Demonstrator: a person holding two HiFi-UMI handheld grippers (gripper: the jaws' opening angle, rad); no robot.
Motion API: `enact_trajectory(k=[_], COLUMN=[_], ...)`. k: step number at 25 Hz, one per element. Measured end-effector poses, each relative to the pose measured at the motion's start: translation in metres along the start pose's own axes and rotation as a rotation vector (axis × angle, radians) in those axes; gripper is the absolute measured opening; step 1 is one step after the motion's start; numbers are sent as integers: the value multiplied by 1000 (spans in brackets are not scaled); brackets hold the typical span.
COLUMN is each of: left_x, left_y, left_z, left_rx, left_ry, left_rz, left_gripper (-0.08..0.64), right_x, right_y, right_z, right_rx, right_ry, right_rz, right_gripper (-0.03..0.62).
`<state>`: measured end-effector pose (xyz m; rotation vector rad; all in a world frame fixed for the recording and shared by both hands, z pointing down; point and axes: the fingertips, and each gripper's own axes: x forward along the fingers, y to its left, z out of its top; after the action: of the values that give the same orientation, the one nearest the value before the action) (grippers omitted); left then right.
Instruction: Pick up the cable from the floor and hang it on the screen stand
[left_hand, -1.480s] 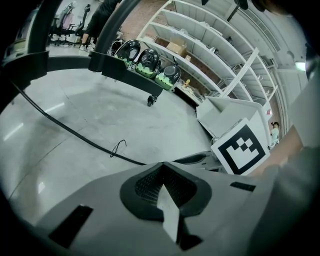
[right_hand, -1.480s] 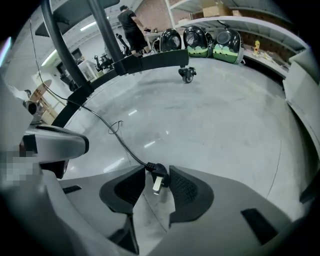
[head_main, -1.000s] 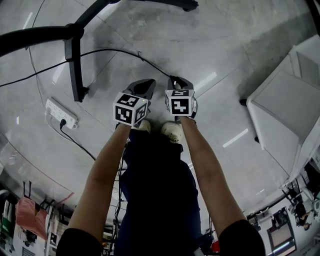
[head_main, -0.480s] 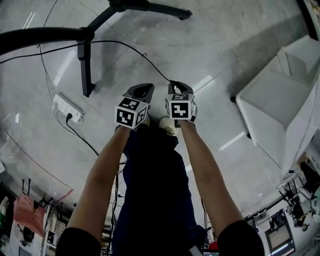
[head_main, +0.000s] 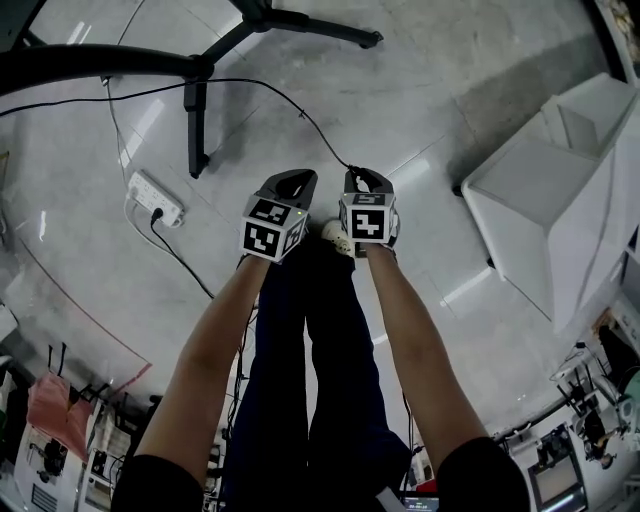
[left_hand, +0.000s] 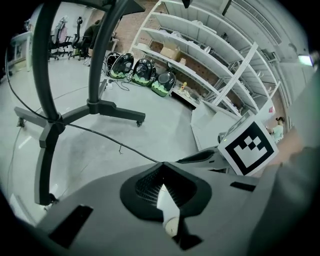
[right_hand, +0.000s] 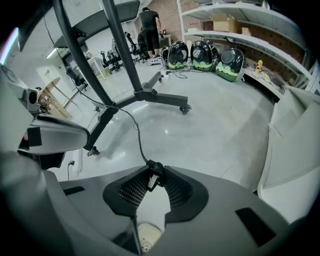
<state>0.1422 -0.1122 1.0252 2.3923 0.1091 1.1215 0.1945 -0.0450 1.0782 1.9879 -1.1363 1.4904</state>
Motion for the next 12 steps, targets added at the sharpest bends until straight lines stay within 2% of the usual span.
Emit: enact_trajectory(k=[6, 12], left_x=[-38, -69], left_y=[-26, -51], left_z=[5, 22], left_rx=[2, -3], left_ry=[23, 24], left_rz=[-2, -9], left_gripper=[6, 6], right_x=[-47, -98], right_y=[6, 11], right_z=[6, 19], right_rx=[6, -91], right_ry=[-4, 4], right_rz=[-7, -11], right_gripper=[106, 106])
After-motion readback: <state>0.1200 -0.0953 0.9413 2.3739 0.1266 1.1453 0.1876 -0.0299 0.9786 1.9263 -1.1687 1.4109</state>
